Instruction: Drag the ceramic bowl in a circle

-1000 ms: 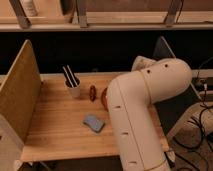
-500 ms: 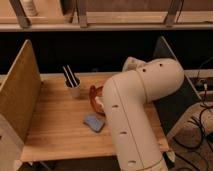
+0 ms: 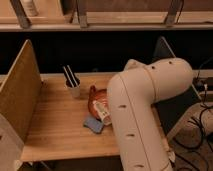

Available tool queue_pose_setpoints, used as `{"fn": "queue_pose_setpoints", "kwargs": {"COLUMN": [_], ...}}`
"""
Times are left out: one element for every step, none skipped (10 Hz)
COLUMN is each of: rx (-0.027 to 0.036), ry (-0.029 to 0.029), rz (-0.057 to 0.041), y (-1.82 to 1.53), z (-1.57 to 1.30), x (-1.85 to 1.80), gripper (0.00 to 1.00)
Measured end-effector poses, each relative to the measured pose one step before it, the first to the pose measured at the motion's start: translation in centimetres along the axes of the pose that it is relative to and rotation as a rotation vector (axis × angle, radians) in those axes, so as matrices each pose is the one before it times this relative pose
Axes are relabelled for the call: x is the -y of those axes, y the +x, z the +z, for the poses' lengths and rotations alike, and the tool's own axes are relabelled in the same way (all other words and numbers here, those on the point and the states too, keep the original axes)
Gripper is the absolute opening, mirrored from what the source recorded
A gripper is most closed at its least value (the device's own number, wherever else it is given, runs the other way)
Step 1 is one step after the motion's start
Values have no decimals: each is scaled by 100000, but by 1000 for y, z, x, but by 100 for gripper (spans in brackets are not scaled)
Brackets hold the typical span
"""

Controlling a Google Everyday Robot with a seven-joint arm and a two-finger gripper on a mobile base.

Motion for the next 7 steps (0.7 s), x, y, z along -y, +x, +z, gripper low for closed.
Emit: {"fn": "queue_pose_setpoints", "kwargs": {"rx": [1866,1283,160,-723,-1333,-600,-1920], "ry": [-899,-1552,-2656,-3360,-3404,-1654,-3790], "rz": [2006,2144,2661,2268,1619,472,-551], "y": [-1505,-1074,-576,92,555,475,2679], "z": [-40,-105,-513,-574,-559,-197,34], "x": [-938,-1138,-1655,-1753,-1561,-670,-1096], "gripper": [0,0,0,0,0,0,0]}}
